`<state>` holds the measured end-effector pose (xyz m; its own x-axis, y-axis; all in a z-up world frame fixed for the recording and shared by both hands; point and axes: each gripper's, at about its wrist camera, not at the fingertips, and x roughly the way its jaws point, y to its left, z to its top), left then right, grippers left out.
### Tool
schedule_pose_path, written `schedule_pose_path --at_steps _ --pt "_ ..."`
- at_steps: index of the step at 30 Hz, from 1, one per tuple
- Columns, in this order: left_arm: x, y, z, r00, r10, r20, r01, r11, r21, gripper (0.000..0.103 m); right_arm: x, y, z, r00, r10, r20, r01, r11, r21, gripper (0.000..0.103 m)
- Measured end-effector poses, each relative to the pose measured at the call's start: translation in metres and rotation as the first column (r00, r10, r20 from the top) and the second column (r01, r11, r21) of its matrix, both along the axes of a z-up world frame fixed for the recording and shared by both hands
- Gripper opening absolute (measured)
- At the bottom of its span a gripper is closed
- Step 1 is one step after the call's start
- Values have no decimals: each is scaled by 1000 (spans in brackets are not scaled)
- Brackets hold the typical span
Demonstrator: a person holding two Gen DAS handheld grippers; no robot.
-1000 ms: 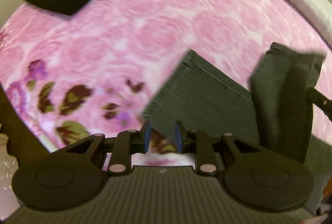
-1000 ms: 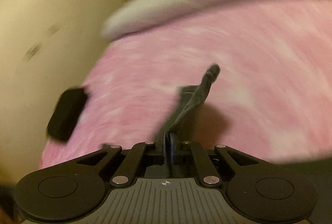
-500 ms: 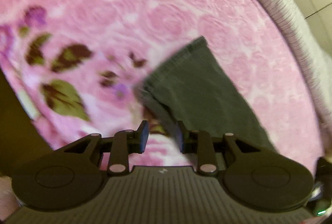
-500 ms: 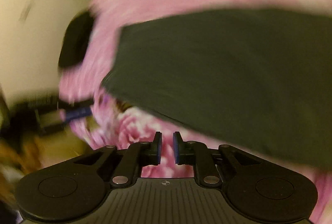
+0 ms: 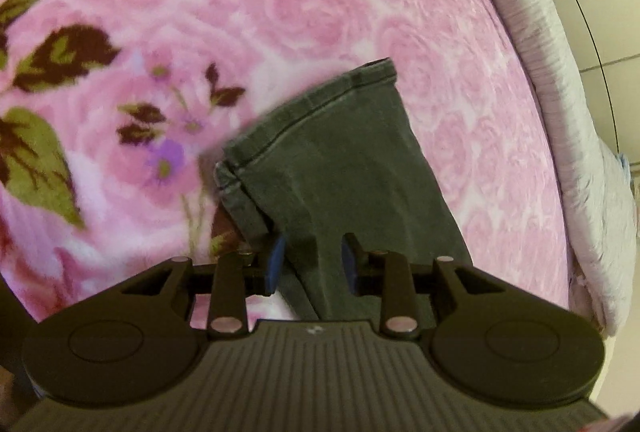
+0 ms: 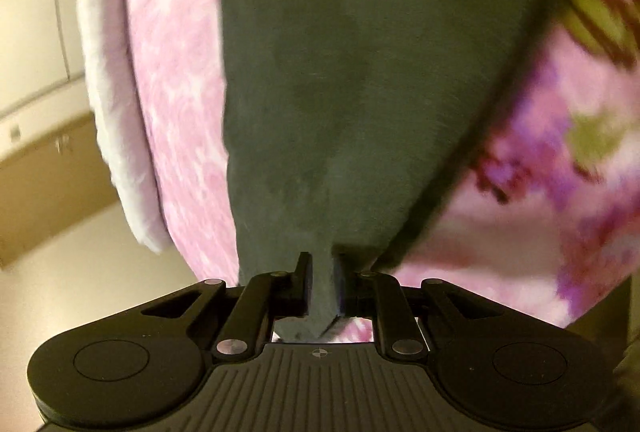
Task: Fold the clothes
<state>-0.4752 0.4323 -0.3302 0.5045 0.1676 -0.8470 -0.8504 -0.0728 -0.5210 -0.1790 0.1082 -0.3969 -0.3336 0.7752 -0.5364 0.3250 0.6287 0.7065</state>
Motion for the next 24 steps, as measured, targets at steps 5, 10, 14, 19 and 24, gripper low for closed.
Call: schedule_pose_path --at_steps 5,10,14,19,24 --pt "1 -1 1 1000 -30 0 30 999 13 27 -12 4 -6 999 -24 -27 24 1000 -19 14" --pt "-4 1 1 999 -27 24 27 1000 -2 27 -10 4 0 1000 -22 -11 21 998 -51 14" --pt "-7 3 -1 999 -17 45 18 1000 -10 28 -6 1 7 1000 -19 4 19 997 -74 15" --pt "-15 6 -4 997 15 77 -14 1000 -23 28 -8 5 15 997 -19 76 28 992 -120 82" --pt "-21 7 -5 995 29 90 -27 999 -22 28 -13 19 21 993 -14 115 24 996 -82 82"
